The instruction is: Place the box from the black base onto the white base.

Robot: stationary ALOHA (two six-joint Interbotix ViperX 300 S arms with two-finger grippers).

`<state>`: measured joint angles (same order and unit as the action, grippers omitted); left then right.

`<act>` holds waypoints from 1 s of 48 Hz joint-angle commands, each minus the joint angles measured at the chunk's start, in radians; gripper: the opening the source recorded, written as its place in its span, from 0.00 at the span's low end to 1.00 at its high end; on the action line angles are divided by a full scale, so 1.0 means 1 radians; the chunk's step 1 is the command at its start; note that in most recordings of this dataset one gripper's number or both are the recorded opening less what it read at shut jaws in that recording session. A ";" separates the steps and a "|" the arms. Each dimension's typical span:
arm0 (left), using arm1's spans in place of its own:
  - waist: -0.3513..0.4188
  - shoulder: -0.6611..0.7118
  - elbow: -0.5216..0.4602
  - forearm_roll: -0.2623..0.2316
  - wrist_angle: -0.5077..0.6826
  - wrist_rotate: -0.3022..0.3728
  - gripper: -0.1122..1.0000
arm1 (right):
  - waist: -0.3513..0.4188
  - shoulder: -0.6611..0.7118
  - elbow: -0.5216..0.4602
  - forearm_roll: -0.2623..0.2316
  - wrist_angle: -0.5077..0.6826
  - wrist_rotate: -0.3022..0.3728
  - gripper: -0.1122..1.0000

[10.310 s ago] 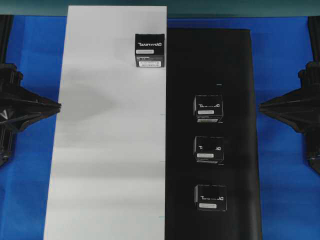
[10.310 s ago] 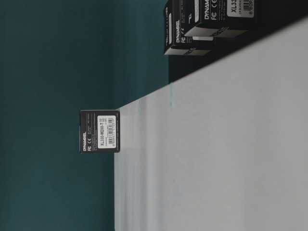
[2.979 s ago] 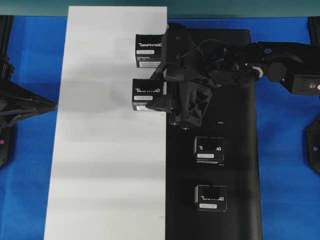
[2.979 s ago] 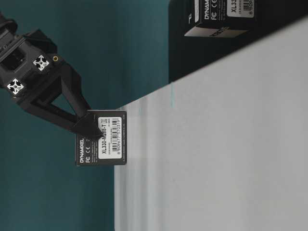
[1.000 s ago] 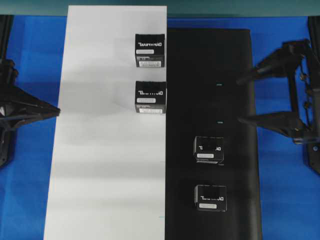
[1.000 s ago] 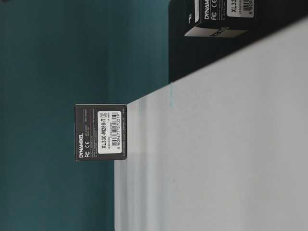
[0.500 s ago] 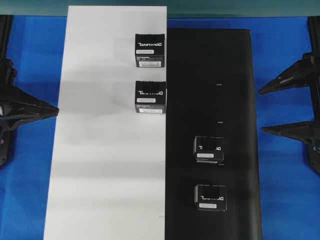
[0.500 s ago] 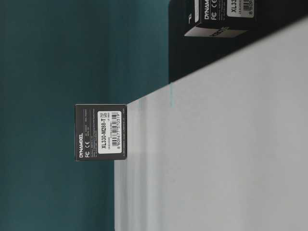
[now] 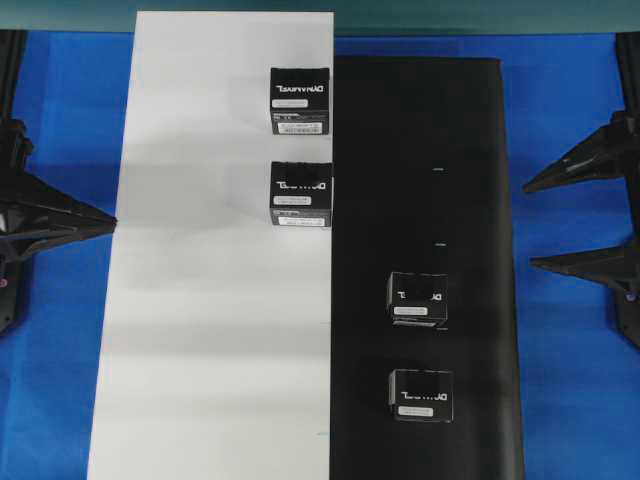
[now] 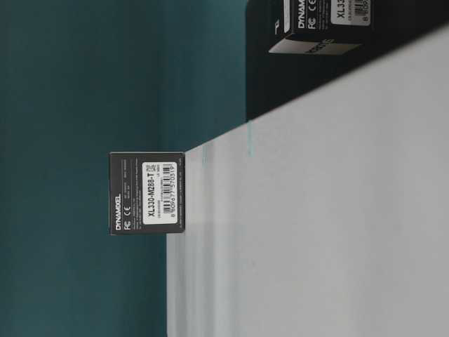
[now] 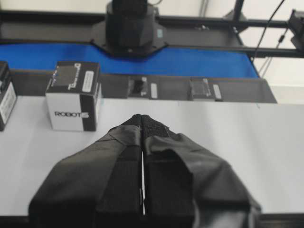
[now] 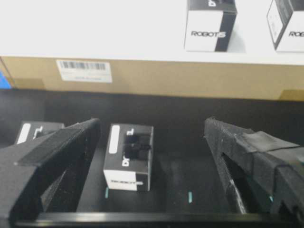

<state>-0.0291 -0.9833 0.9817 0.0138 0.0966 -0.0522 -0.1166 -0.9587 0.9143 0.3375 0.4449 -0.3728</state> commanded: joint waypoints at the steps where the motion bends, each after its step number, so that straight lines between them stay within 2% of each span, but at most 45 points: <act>1: 0.000 0.003 -0.020 0.003 -0.005 0.002 0.06 | 0.002 -0.003 -0.003 0.003 -0.009 0.000 0.99; 48: 0.000 -0.002 -0.020 0.003 -0.008 0.002 0.06 | 0.002 -0.021 0.029 0.003 -0.011 0.002 0.99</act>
<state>-0.0291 -0.9879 0.9833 0.0138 0.0966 -0.0522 -0.1181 -0.9817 0.9480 0.3375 0.4449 -0.3728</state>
